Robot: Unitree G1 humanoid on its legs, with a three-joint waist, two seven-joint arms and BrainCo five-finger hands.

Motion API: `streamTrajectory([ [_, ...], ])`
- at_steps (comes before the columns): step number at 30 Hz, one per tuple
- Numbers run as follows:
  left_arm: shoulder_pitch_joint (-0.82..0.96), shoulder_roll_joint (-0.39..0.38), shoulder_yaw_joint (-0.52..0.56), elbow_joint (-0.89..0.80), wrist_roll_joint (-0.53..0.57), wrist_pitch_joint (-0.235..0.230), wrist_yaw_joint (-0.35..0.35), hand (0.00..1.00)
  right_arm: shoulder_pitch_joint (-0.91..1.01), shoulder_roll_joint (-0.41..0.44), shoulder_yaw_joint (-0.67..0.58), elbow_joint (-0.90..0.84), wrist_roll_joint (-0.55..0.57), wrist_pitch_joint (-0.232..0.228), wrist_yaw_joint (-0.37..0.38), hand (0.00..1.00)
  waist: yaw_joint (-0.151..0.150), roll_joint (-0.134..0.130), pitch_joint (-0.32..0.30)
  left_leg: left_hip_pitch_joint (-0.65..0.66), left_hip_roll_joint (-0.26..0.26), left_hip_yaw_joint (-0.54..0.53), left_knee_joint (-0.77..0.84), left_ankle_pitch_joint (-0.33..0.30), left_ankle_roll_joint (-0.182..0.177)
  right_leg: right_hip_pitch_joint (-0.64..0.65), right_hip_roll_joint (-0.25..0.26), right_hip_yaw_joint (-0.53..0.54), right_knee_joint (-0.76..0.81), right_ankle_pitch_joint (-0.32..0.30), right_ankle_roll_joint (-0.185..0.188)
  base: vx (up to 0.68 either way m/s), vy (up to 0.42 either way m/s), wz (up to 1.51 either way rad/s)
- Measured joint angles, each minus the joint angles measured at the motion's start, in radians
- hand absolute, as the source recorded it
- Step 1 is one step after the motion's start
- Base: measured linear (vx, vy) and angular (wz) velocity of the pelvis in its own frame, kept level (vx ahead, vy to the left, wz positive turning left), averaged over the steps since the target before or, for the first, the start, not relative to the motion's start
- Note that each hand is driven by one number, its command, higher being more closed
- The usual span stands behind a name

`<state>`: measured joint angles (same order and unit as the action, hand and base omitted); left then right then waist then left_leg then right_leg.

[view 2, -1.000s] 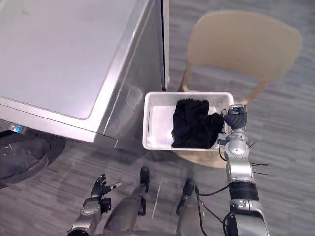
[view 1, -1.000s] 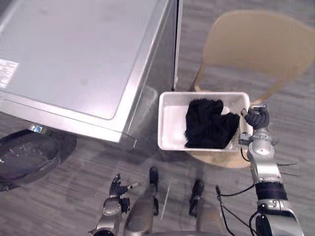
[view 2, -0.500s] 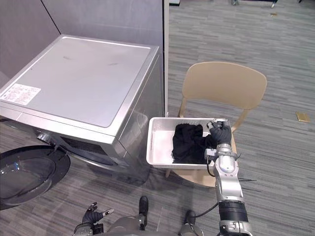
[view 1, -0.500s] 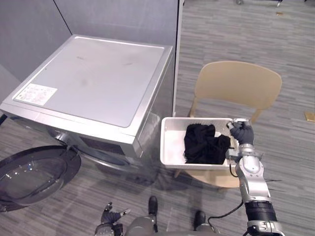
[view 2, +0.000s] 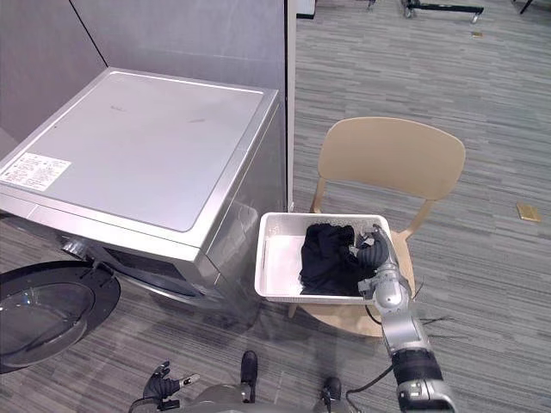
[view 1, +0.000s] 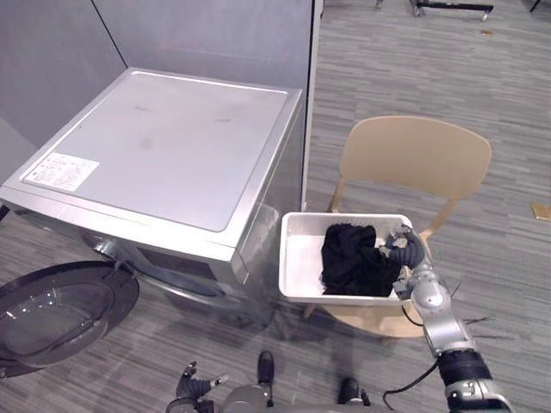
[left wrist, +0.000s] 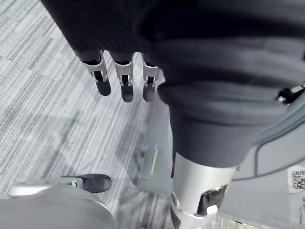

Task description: Pick up the laundry basket with both hands and put the clothes into the washing machine.

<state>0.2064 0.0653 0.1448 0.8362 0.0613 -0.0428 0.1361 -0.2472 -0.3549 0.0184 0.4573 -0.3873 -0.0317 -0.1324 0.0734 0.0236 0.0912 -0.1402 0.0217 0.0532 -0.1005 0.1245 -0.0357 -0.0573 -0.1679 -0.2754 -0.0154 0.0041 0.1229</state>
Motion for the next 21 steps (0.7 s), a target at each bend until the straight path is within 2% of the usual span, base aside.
streamTrajectory([
  [4, -0.008, 0.006, -0.022, 0.0, -0.001, -0.006, 0.001, 0.0, -0.136, -0.05, 0.04, 0.138, -0.016, 0.0, -0.001, 0.0, 0.021, 0.008, 0.051, -0.029, -0.003, -0.003, 0.005, 0.002, -0.001, -0.028, 0.0, -0.002, 0.001, 0.005, -0.003, 0.04, 0.014, 0.03],
  [8, -0.04, 0.018, -0.024, -0.003, -0.011, -0.016, 0.012, 0.0, -0.332, -0.106, 0.078, 0.352, -0.016, 0.014, -0.003, 0.0, 0.036, 0.022, 0.143, -0.101, -0.002, -0.025, 0.006, 0.03, 0.004, -0.088, 0.004, -0.022, 0.002, 0.019, -0.011, 0.01, -0.002, 0.14],
  [10, -0.054, 0.018, -0.024, -0.004, -0.012, -0.019, 0.02, 0.0, -0.383, -0.123, 0.079, 0.409, -0.015, 0.021, -0.003, 0.0, 0.057, 0.027, 0.192, -0.113, -0.001, -0.028, 0.006, 0.033, 0.005, -0.099, 0.005, -0.024, 0.004, 0.02, -0.013, 0.03, -0.008, 0.04],
  [13, -0.072, 0.018, -0.025, -0.02, -0.033, -0.023, 0.023, 0.0, -0.482, -0.14, 0.08, 0.508, -0.008, 0.025, -0.006, 0.0, 0.072, 0.037, 0.247, -0.158, -0.001, -0.04, 0.006, 0.054, 0.004, -0.145, 0.003, -0.026, 0.023, 0.021, -0.014, 0.04, -0.009, 0.11],
  [17, -0.113, 0.018, -0.034, -0.083, -0.081, -0.042, 0.046, 0.0, -0.617, -0.198, 0.079, 0.651, 0.031, 0.052, -0.042, 0.0, 0.082, 0.076, 0.326, -0.225, 0.003, -0.08, 0.006, 0.081, -0.002, -0.203, 0.0, -0.056, 0.048, 0.022, -0.016, 0.02, -0.013, 0.23],
  [19, -0.119, 0.018, -0.038, -0.101, -0.094, -0.045, 0.049, 0.0, -0.643, -0.204, 0.079, 0.68, 0.034, 0.061, -0.043, 0.0, 0.088, 0.084, 0.338, -0.242, 0.002, -0.082, 0.006, 0.085, -0.004, -0.223, -0.002, -0.056, 0.057, 0.022, -0.016, 0.02, 0.015, 0.08],
  [20, -0.131, 0.019, -0.054, -0.103, -0.107, -0.053, 0.06, 0.0, -0.652, -0.205, 0.078, 0.71, 0.037, 0.065, -0.051, 1.0, 0.099, 0.086, 0.342, -0.261, -0.005, -0.089, 0.006, 0.097, -0.02, -0.24, -0.01, -0.056, 0.058, 0.022, -0.016, 0.02, 0.005, 0.04],
  [21, -0.139, 0.019, -0.065, -0.112, -0.112, -0.053, 0.062, 0.0, -0.653, -0.204, 0.077, 0.718, 0.043, 0.067, -0.072, 1.0, 0.106, 0.09, 0.347, -0.268, -0.005, -0.099, 0.006, 0.097, -0.02, -0.25, -0.01, -0.056, 0.065, 0.021, -0.018, 0.02, 0.001, 0.07],
])
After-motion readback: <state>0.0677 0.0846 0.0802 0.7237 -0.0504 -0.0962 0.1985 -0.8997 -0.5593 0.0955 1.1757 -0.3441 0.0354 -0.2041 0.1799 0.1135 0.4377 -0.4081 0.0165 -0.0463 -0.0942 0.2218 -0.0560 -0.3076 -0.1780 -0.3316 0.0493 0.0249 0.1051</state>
